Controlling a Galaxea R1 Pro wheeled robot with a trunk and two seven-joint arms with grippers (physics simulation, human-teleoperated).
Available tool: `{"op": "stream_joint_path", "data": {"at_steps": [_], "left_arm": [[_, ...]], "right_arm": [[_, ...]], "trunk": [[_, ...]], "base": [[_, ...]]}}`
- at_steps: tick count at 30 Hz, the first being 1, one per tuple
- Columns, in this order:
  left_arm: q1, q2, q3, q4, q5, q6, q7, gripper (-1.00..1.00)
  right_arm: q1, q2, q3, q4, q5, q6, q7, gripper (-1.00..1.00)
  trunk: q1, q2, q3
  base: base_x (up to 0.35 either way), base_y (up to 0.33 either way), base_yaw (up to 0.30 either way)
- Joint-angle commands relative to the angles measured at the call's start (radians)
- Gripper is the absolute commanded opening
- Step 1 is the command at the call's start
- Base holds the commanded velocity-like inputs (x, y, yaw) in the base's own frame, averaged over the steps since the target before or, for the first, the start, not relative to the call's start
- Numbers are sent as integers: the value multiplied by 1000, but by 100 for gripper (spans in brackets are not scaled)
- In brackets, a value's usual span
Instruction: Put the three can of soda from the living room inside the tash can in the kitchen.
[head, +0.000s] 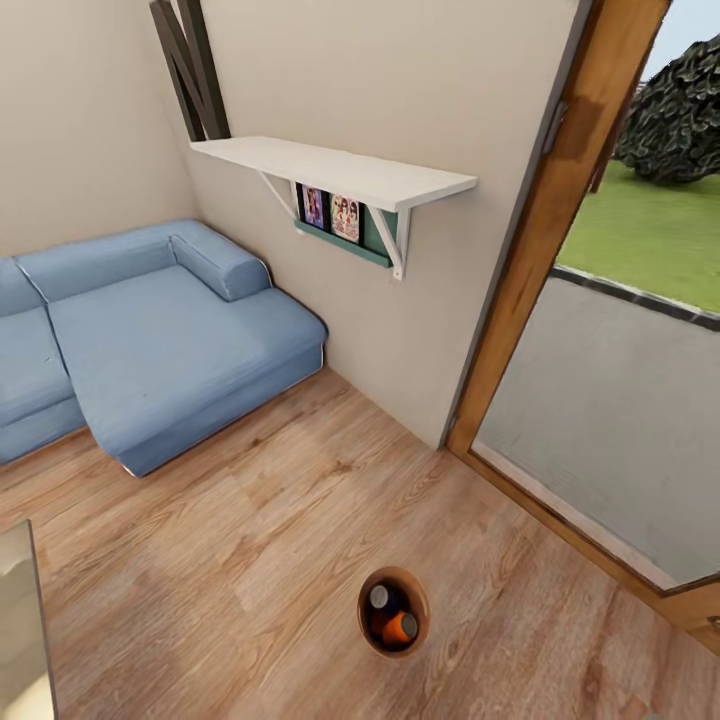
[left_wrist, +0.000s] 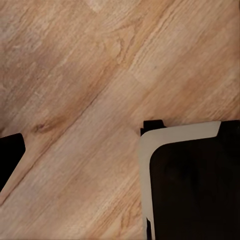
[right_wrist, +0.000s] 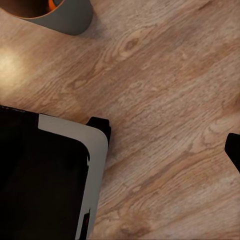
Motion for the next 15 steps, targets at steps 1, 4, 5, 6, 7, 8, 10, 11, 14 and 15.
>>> {"op": "stream_joint_path", "data": {"at_steps": [1, 4, 5, 6, 7, 8, 10, 11, 14, 15], "left_arm": [[0, 0, 0, 0, 0, 0, 0, 100], [0, 0, 0, 0, 0, 0, 0, 100], [0, 0, 0, 0, 0, 0, 0, 100], [0, 0, 0, 1, -1, 0, 0, 100], [0, 0, 0, 0, -1, 0, 0, 100], [0, 0, 0, 0, -1, 0, 0, 100], [0, 0, 0, 0, -1, 0, 0, 100], [0, 0, 0, 1, -1, 0, 0, 100], [0, 0, 0, 0, -1, 0, 0, 100], [0, 0, 0, 0, -1, 0, 0, 100]], "right_arm": [[0, 1, 0, 0, 0, 0, 0, 100], [0, 2, 0, 0, 1, 0, 0, 100], [0, 3, 0, 0, 2, 0, 0, 100], [-1, 4, 0, 0, 2, 0, 0, 100], [-1, 5, 0, 0, 2, 0, 0, 100], [0, 7, 1, 0, 2, 0, 0, 100], [0, 11, 1, 0, 3, 0, -1, 100], [0, 12, 2, 1, 3, 0, -1, 100], [-1, 16, 5, 1, 5, 0, -17, 100], [-1, 18, 6, 1, 5, 0, -26, 100]], "trunk": [[-4, 7, 3], [-15, 28, 13], [-19, 35, 16], [-23, 42, 19], [-27, 49, 22], [-31, 56, 25], [-31, 56, 25], [-31, 56, 25], [-31, 56, 25], [-31, 56, 25]], "base": [[0, 0, 0], [0, 0, 0], [0, 0, 0], [0, 0, 0], [0, 0, 0], [0, 0, 0], [0, 0, 0], [0, 0, 0], [0, 0, 0], [0, 0, 0]]}}
